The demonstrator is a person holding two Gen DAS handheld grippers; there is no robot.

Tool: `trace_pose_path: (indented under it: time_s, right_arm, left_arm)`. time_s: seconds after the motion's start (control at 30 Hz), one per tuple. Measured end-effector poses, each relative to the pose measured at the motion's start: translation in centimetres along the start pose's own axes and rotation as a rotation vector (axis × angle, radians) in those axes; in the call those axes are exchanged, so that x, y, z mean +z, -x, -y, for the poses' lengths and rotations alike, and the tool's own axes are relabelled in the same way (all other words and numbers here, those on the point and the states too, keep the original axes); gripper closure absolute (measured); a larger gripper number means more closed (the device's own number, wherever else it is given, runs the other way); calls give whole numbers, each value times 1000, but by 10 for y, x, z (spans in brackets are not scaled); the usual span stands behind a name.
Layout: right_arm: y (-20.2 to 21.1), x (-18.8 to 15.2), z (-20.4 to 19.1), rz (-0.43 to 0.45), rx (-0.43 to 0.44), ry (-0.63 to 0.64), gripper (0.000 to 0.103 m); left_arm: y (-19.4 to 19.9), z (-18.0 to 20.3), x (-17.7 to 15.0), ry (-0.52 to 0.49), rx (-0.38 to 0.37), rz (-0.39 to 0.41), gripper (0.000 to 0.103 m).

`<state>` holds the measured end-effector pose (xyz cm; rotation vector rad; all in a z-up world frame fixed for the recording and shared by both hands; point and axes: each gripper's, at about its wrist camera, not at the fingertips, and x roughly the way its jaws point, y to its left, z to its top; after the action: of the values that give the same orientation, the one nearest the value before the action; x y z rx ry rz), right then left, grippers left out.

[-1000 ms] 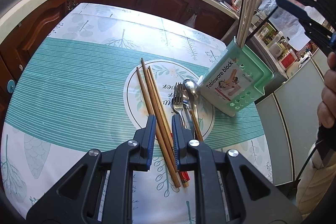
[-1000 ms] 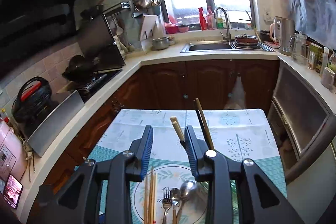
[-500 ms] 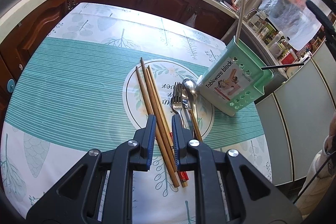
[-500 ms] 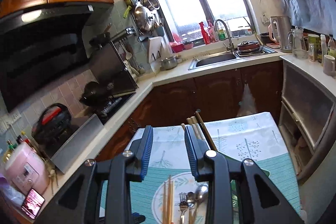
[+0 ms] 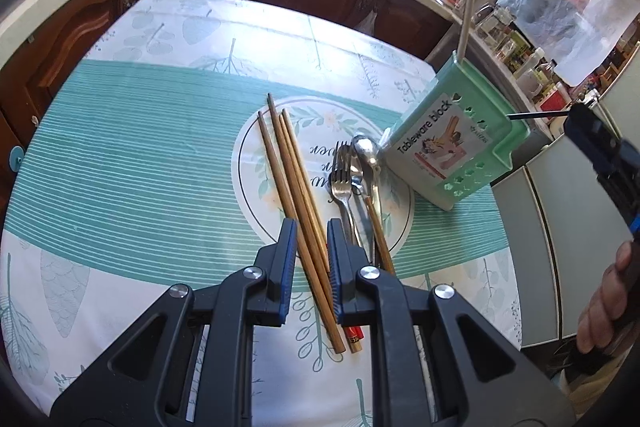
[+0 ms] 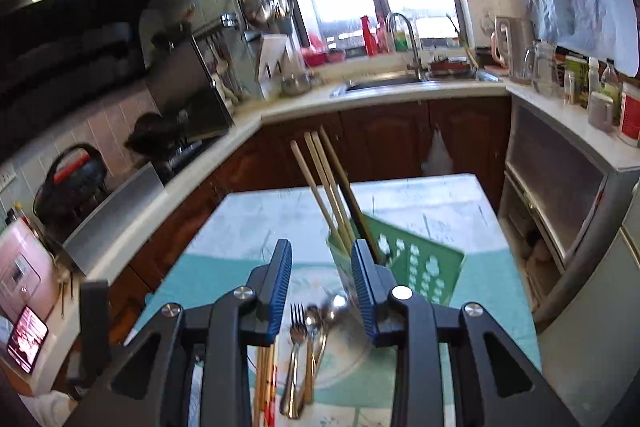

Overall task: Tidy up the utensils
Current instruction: 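Lower the left tool onto a brown chopstick while the right tool withdraws over the plate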

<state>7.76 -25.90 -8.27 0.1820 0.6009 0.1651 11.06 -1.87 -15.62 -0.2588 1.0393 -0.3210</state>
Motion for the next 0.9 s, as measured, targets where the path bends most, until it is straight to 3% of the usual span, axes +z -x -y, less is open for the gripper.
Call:
trace_pose_path:
  time_s: [0.2,0.33,0.43,0.57,0.9]
  right_arm:
    - [-34,-23,-14,-139,8,62,72]
    - [-68,-40,-24,-271,41,105,72]
    - [-88,-48,-29,-350,61,104,80]
    - [-97,-54,-33,-388,88,90,81]
    - [-105,-63,-37,-426,94,88,81]
  left_arm:
    - [-41,-5,23,37,13,-173,91]
    - [-65,-6,36,53,39,-247,91]
    - [-83,-7,43,67,80,-304,97]
    - [-99,-8,45,75,132,-352,99]
    - [-114,8,54,41,172,-391,99]
